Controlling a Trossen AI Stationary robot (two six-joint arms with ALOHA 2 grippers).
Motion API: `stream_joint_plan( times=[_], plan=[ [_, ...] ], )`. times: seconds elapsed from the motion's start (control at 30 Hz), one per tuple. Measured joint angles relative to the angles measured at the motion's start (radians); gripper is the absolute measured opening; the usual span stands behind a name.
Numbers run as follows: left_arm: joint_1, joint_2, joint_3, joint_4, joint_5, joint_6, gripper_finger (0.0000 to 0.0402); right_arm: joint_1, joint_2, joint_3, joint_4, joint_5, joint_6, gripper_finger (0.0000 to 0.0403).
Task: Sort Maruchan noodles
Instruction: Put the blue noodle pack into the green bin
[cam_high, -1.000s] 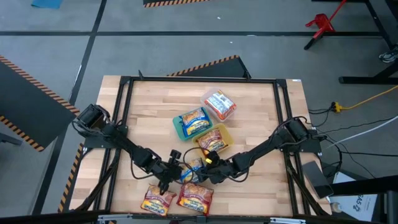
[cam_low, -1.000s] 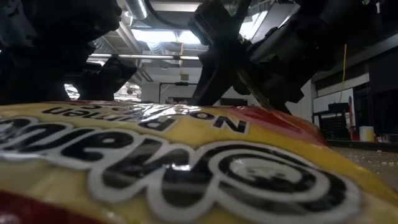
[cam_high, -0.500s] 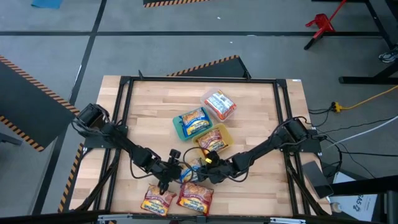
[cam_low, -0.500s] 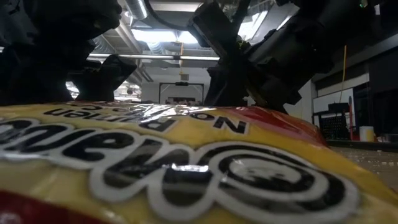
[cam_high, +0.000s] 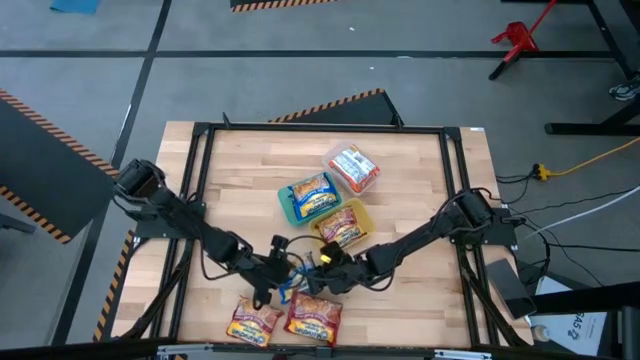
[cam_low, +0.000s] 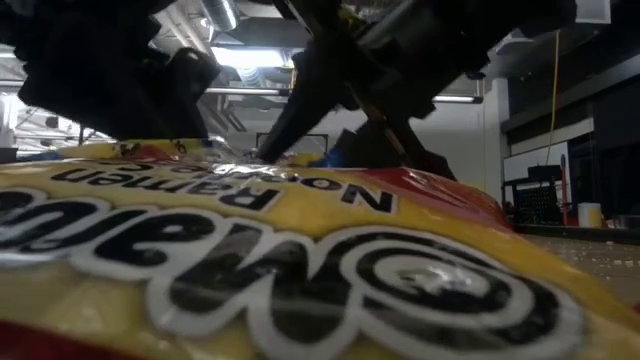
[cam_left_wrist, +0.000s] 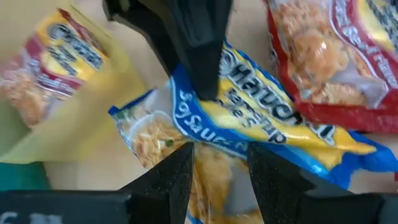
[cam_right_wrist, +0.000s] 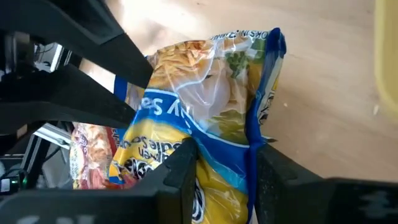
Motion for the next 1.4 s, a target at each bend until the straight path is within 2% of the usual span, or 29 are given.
stream_joint_plan(
  times=[0.2, 0.5, 0.7, 0.97, 1.27, 1.4],
  plan=[
    [0.001, -0.110, 0.002, -0.094, -0.083, 0.000, 0.0146, -0.023, -0.003, 0.043, -0.026, -0.021, -0.049, 0.0097],
    [0.001, -0.378, 0.002, -0.251, -0.248, -0.023, 0.0147, -0.099, -0.004, 0.141, -0.064, -0.102, -0.197, 0.0097],
    [0.000, -0.565, 0.002, -0.292, -0.360, -0.023, 0.0147, -0.187, -0.009, 0.273, -0.284, -0.143, -0.326, 0.0097],
    [0.000, -0.756, 0.002, -0.290, -0.442, -0.023, 0.0147, -0.343, -0.028, 0.495, -0.704, -0.138, -0.537, 0.0097],
    [-0.001, -0.830, 0.003, -0.302, -0.443, -0.018, 0.0147, -0.503, -0.081, 0.527, -0.998, -0.125, -0.664, 0.0097],
    [0.000, -0.829, 0.003, -0.314, -0.449, -0.016, 0.0147, -0.554, -0.089, 0.527, -0.982, -0.148, -0.701, 0.0097]
  ],
)
